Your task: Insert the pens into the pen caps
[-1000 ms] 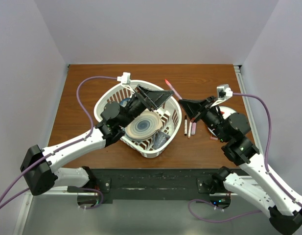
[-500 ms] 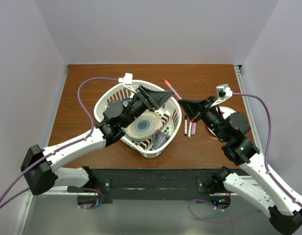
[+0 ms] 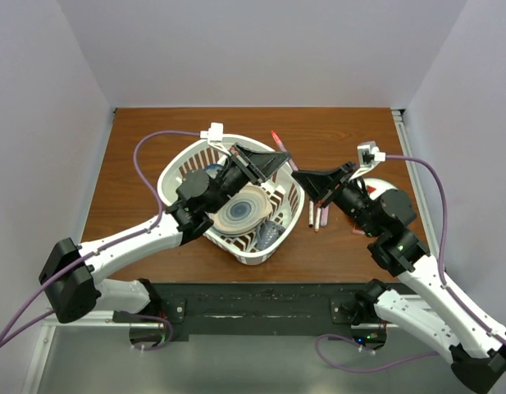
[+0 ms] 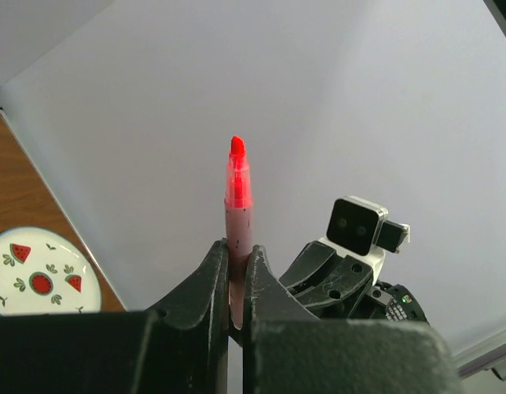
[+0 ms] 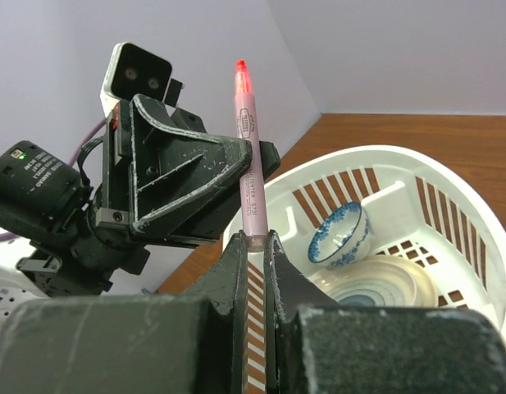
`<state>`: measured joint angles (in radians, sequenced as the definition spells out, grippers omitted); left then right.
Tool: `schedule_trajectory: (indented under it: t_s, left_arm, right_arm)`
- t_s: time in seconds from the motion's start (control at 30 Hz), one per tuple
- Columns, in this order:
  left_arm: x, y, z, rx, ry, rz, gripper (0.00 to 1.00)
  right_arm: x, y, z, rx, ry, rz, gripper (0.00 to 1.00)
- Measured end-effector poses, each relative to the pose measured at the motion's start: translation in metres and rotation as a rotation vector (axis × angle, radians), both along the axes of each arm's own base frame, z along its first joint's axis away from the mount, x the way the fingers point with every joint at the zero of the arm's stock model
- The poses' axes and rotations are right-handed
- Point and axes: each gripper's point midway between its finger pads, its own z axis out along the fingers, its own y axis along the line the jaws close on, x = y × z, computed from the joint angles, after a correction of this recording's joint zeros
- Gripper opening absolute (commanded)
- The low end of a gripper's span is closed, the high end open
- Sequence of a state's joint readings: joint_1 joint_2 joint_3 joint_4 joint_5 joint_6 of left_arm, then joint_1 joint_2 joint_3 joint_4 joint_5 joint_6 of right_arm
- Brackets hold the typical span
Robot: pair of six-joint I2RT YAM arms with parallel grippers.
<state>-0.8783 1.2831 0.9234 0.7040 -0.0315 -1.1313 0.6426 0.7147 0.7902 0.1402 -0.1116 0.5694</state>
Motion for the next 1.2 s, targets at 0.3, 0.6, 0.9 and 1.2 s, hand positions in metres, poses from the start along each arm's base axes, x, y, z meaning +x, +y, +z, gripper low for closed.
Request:
schedule_trajectory:
  t_s: [0.3, 0.6, 0.9, 1.2]
  left_arm:
    - [-0.001, 0.004, 0.000, 0.044, -0.058, 0.013, 0.00]
    - [0.007, 0.068, -0.010, 0.370, -0.208, 0.149, 0.00]
    - [-0.002, 0.100, -0.049, 0.818, -0.401, 0.157, 0.00]
    - [-0.013, 0.123, -0.088, 0.977, -0.442, 0.157, 0.00]
  right_arm:
    - [0.003, 0.007, -0.025, -0.030, 0.098, 0.021, 0.67]
    - [-0.007, -0.013, -0.107, -0.158, 0.458, -0.069, 0.67]
    - [0.018, -0.089, -0.192, -0.362, 0.887, -0.549, 0.61]
    - [0.019, -0.189, -0.256, -0.237, 1.206, -1.077, 0.48]
